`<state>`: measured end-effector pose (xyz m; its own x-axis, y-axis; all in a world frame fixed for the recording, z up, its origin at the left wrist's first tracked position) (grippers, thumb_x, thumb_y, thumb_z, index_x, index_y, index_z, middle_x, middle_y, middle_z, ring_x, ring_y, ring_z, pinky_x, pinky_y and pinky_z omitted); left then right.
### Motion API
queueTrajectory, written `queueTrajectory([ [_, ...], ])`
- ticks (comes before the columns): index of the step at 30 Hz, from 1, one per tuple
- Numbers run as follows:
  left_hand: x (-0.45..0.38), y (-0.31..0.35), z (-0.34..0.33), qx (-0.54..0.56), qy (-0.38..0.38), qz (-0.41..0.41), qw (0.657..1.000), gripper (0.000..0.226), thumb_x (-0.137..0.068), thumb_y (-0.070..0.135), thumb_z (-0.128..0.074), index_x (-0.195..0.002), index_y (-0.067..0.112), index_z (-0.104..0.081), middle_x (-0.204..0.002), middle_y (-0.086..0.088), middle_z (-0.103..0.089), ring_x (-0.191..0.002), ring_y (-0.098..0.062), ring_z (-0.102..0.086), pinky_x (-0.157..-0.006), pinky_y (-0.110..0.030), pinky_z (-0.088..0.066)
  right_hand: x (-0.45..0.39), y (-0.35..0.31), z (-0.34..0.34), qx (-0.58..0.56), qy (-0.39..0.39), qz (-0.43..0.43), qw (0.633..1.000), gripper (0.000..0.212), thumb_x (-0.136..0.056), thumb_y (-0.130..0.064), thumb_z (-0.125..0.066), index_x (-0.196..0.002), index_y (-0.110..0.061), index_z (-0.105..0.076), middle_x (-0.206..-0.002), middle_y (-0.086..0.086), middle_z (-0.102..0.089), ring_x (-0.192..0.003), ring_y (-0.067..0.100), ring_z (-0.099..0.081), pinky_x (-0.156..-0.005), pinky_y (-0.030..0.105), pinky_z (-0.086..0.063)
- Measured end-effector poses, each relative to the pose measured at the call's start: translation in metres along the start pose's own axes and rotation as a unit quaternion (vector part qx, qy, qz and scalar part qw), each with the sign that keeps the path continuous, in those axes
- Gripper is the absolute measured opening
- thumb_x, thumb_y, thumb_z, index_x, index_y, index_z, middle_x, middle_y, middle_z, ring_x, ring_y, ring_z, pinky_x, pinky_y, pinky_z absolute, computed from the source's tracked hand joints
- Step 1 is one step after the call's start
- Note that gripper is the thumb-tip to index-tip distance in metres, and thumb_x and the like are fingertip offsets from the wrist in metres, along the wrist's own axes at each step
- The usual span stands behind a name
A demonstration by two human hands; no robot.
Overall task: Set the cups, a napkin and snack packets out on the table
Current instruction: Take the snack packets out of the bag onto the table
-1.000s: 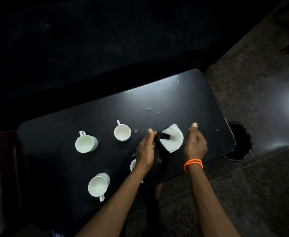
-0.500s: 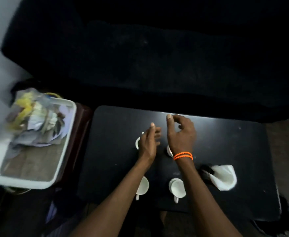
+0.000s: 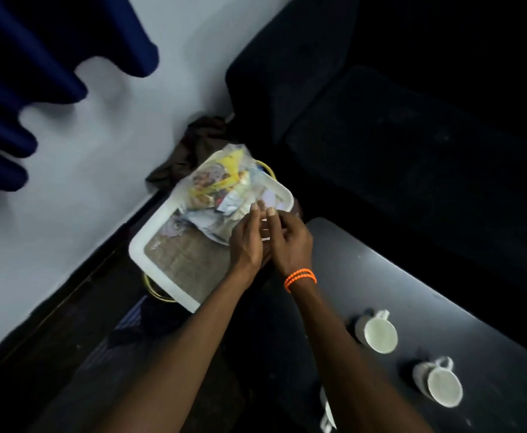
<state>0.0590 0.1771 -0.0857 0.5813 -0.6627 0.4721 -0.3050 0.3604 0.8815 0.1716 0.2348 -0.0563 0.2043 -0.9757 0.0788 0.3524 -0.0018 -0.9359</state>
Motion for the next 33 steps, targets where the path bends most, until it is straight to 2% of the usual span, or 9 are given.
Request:
queueTrajectory([
  [5,-0.050,0.045,0.087,-0.131,0.120,-0.111,0.978,0.029,-0.100,0.040,-0.054,-0.078,0.026,-0.067,-0.075,0.009,-0.070,-0.068,-0.002,-0.066,-0.067,-0.019,-0.050,-0.042,-0.024,-0.093,0.109,-0.101,0.080,0.986,0.051,-0.101,-0.055,-0.041,-0.142,-0.030,-0.060,-0.150,-0.002,-0.056,-0.142,0.021,-0.045,-0.119,0.045,-0.034],
  [8,-0.075,0.074,0.119,-0.246,0.176,-0.160,0.940,0.013,-0.093,0.034,-0.062,-0.085,0.026,-0.068,-0.085,0.000,-0.073,-0.079,-0.017,-0.070,-0.067,-0.028,-0.054,-0.058,-0.020,-0.114,0.236,-0.104,0.075,0.963,0.054,-0.102,-0.060,-0.032,-0.148,-0.038,-0.050,-0.162,-0.006,-0.040,-0.153,0.027,-0.028,-0.117,0.054,-0.026],
  [12,-0.111,0.095,0.137,-0.341,0.216,-0.189,0.895,0.024,-0.092,0.036,-0.065,-0.103,0.016,-0.073,-0.110,-0.011,-0.066,-0.103,-0.027,-0.061,-0.092,-0.038,-0.048,-0.046,-0.012,-0.105,0.271,-0.081,0.077,0.956,0.051,-0.105,-0.057,-0.029,-0.146,-0.036,-0.050,-0.163,-0.009,-0.039,-0.153,0.026,-0.028,-0.117,0.052,-0.028],
  [20,-0.173,0.060,0.121,-0.330,0.008,-0.011,0.944,0.040,-0.095,0.060,-0.059,-0.098,0.023,-0.076,-0.086,0.003,-0.072,-0.082,-0.016,-0.064,-0.085,-0.032,-0.051,-0.006,0.017,-0.062,0.286,-0.044,-0.023,0.957,0.053,-0.107,-0.057,-0.023,-0.129,-0.030,-0.063,-0.143,-0.010,-0.059,-0.150,0.027,-0.031,-0.106,0.052,-0.030],
  [22,-0.173,0.050,0.119,-0.310,-0.016,0.036,0.950,0.045,-0.092,0.067,-0.060,-0.095,0.025,-0.078,-0.084,0.005,-0.073,-0.080,-0.015,-0.066,-0.080,-0.030,-0.051,-0.006,0.025,-0.057,0.241,-0.053,-0.051,0.968,0.058,-0.107,-0.057,-0.024,-0.124,-0.024,-0.068,-0.138,-0.003,-0.063,-0.143,0.026,-0.042,-0.107,0.049,-0.035],
  [25,-0.167,0.038,0.118,-0.272,-0.042,0.093,0.957,0.041,-0.094,0.059,-0.065,-0.072,0.027,-0.079,-0.051,0.012,-0.061,-0.046,-0.008,-0.053,-0.048,-0.020,-0.042,-0.009,0.029,-0.042,0.006,-0.009,-0.125,0.992,0.057,-0.103,-0.061,-0.033,-0.096,-0.020,-0.073,-0.100,0.000,-0.072,-0.099,0.018,-0.065,-0.092,0.042,-0.053],
  [29,-0.145,0.021,0.101,-0.233,-0.094,0.109,0.962,0.017,-0.100,0.021,-0.066,-0.107,0.010,-0.077,-0.077,0.001,-0.076,-0.069,-0.018,-0.070,-0.070,-0.029,-0.058,-0.007,0.048,-0.048,-0.272,-0.018,-0.315,0.909,0.056,-0.088,-0.084,-0.039,-0.113,-0.043,-0.069,-0.126,0.001,-0.070,-0.118,0.022,-0.067,-0.106,0.049,-0.052],
  [31,-0.125,0.018,0.080,-0.201,-0.133,0.111,0.964,0.013,-0.104,0.012,-0.056,-0.106,0.009,-0.068,-0.069,0.008,-0.077,-0.063,-0.009,-0.073,-0.061,-0.021,-0.058,-0.011,0.051,-0.052,-0.350,-0.043,-0.361,0.863,0.075,-0.087,-0.084,-0.040,-0.132,-0.028,-0.063,-0.131,0.008,-0.068,-0.120,0.027,-0.066,-0.104,0.048,-0.053],
  [33,-0.102,0.019,0.057,-0.097,-0.167,0.132,0.972,0.018,-0.106,0.012,-0.051,-0.102,0.013,-0.069,-0.071,0.008,-0.079,-0.066,-0.009,-0.075,-0.058,-0.019,-0.059,-0.013,0.047,-0.049,-0.365,-0.057,-0.360,0.857,0.077,-0.087,-0.084,-0.042,-0.117,-0.019,-0.069,-0.116,0.008,-0.073,-0.103,0.025,-0.071,-0.091,0.043,-0.058],
])
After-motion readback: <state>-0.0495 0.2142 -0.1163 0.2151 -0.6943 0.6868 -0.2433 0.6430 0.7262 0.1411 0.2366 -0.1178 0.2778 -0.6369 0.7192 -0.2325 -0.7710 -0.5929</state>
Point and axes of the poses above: each hand's wrist, its own x-axis away from the middle knuckle, its own z-axis out of the back of the hand, y = z × x, the point moved 9 cm from there along -x, towards the middle knuckle
